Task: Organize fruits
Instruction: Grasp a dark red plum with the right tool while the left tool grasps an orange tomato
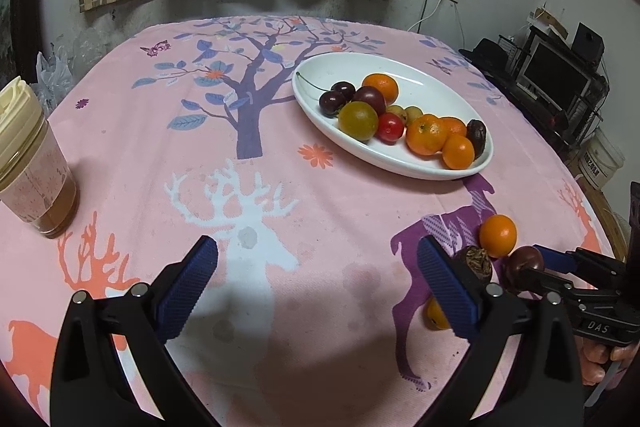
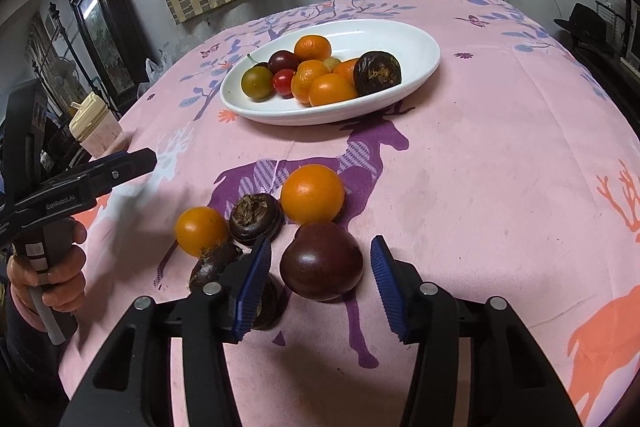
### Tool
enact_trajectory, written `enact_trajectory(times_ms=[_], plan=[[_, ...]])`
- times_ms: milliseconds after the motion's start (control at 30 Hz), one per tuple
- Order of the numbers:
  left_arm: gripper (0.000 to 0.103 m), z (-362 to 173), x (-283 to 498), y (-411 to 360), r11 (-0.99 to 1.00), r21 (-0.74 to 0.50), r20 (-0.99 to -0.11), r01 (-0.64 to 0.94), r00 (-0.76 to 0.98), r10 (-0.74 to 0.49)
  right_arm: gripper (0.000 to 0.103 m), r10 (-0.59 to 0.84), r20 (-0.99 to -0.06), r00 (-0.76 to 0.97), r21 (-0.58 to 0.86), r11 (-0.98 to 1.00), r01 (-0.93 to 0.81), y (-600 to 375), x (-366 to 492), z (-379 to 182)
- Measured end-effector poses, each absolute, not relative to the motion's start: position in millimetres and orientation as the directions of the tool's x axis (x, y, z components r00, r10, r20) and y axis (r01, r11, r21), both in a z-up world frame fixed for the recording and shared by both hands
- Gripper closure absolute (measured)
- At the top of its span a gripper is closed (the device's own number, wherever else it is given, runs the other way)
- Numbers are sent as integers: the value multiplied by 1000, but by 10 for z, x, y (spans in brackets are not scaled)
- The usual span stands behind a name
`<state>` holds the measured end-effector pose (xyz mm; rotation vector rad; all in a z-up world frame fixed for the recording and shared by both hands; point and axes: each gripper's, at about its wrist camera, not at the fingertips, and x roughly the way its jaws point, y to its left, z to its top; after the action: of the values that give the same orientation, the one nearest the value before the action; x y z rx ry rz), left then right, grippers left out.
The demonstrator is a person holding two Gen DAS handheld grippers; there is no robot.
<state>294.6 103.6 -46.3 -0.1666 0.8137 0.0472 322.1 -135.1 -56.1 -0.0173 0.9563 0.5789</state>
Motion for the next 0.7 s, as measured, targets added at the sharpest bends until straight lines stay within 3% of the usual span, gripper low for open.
enact_trajectory(times_ms=[300,433,500,533,600,700], plan=[[5,-461,2944,1022,987,-131,-731,-97,682,-29,62,471,-774,423,259,845,-468,-1371,3238,-575],[5,-450,2883,836,974,-185,-735,134,639,-227,62,498,-743,447,310,848,-430,-1502,3273,-514],[5,-447,2789,651,958,-141,-726,249,633,-271,62,490,-743,455,310,855,-415,-1535,3286,-512],[8,-446,2738,549,950,-94,-723,296,636,-270,62,489,-744,455,314,857,-408,-1546,3293,-516],[25,-473,2666,391,928,-35,-728,371,627,-278,62,489,-747,449,320,858,-402,-1555,3298,-523],[45,-551,2660,288,900,-33,-750,434,585,-309,62,487,-749,449,317,859,-403,-1557,3291,-522]])
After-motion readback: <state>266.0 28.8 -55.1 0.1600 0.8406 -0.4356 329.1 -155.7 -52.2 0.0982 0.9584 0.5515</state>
